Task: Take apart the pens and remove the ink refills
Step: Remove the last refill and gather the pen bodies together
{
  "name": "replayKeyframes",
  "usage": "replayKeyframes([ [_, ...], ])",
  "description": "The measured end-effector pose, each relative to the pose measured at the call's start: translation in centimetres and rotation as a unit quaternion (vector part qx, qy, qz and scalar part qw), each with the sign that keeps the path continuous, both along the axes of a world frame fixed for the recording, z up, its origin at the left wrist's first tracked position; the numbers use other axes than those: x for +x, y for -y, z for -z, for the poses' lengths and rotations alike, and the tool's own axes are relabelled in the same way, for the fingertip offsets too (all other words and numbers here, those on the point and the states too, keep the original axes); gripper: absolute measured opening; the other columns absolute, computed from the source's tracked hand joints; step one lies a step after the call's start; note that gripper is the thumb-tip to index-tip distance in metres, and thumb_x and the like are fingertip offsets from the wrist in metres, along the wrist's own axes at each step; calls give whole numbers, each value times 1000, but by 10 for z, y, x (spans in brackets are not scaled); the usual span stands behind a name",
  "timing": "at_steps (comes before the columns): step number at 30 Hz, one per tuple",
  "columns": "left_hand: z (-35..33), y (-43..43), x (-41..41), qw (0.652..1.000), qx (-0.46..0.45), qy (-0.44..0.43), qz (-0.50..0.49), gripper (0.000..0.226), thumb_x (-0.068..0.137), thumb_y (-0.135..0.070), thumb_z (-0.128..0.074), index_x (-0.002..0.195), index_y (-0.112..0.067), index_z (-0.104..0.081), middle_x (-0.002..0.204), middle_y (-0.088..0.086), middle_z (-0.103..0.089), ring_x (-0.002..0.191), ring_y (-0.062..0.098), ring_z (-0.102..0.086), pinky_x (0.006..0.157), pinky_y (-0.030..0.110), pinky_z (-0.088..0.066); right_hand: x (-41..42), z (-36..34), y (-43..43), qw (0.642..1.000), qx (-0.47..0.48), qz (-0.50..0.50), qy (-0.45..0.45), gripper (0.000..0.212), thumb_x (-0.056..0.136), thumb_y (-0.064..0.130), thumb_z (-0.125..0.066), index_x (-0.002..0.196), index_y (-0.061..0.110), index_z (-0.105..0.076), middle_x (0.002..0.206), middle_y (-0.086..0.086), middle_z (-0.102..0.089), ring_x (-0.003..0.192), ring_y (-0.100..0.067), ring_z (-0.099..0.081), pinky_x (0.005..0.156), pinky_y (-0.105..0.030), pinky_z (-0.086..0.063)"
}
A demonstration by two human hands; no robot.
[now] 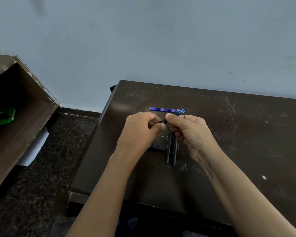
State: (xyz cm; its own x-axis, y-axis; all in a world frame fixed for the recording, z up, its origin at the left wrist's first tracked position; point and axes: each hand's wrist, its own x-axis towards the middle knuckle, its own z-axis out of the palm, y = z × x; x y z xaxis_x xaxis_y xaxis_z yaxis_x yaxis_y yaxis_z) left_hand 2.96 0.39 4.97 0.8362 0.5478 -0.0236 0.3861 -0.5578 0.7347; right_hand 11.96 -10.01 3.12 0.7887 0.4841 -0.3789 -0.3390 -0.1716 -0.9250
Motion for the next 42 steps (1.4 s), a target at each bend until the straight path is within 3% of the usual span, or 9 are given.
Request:
replayKeyframes([
  [3, 1, -1, 1, 1000, 25, -13, -5, 13, 87, -25, -66, 92, -15, -72, 76, -6, -70, 68, 2, -63, 57, 4, -43, -1, 4, -1, 1000, -8, -15, 27, 24, 82, 29, -72, 65, 13, -66, 50, 9, -61, 47, 3, -54, 54, -16, -44],
  [6, 4, -10, 1, 996, 61, -34, -51, 12, 88, -25, -64, 94, -17, -69, 75, -9, -63, 65, 3, -58, 58, 10, -39, -2, 20, -6, 981, -80, -63, 164, 15, 80, 30, -73, 85, 16, -70, 78, 3, -71, 75, -10, -65, 74, -30, -54],
  [9, 1, -21, -9, 992, 78, -46, -93, 14, 90, -24, -61, 100, -16, -68, 81, -8, -60, 73, 9, -58, 66, 21, -42, -15, 32, -9, 836, -309, -198, 408, 34, 83, 31, -68, 114, 18, -62, 111, -2, -64, 107, -22, -54, 92, -37, -47],
  [11, 2, -22, -9, 990, 82, -48, -103, 14, 90, -23, -61, 101, -17, -67, 83, -9, -60, 76, 11, -58, 70, 24, -42, -26, 43, -10, 758, -370, -276, 461, 40, 88, 32, -62, 125, 17, -55, 123, -4, -57, 116, -24, -43, 97, -36, -42],
  [16, 6, -18, -8, 991, 83, -58, -90, 11, 89, -23, -62, 97, -17, -67, 81, -7, -63, 74, 11, -58, 67, 24, -41, -46, 67, -8, 694, -373, -328, 521, 31, 92, 17, -55, 123, 16, -52, 123, -5, -55, 117, -26, -40, 95, -35, -38],
  [19, 5, -18, -9, 992, 76, -63, -82, 13, 88, -23, -63, 99, -17, -68, 88, -5, -67, 81, 13, -63, 74, 27, -48, -48, 69, -10, 697, -350, -340, 525, 26, 92, 12, -50, 118, 17, -54, 118, -4, -56, 111, -24, -43, 92, -33, -39],
  [24, 2, -19, -10, 991, 81, -66, -86, 14, 90, -23, -60, 100, -16, -69, 91, -1, -70, 86, 18, -64, 87, 41, -51, -31, 52, -11, 833, -245, -193, 458, 22, 90, 12, -49, 107, 13, -62, 103, -10, -59, 95, -29, -56, 86, -40, -46],
  [28, 2, -18, -9, 989, 82, -84, -85, 17, 93, -24, -57, 103, -18, -68, 83, -6, -61, 82, 17, -61, 88, 44, -50, -1, 27, 0, 889, -185, -43, 416, 20, 86, 4, -54, 97, 14, -68, 92, -2, -55, 85, -20, -58, 75, -18, -36],
  [42, 5, -14, -4, 992, 65, -104, -39, 15, 92, -25, -57, 97, -22, -70, 70, -10, -52, 71, 12, -52, 82, 39, -48, 14, 6, 13, 884, -160, -59, 436, 23, 86, 2, -62, 97, 17, -74, 101, 0, -63, 92, -11, -58, 85, -21, -47],
])
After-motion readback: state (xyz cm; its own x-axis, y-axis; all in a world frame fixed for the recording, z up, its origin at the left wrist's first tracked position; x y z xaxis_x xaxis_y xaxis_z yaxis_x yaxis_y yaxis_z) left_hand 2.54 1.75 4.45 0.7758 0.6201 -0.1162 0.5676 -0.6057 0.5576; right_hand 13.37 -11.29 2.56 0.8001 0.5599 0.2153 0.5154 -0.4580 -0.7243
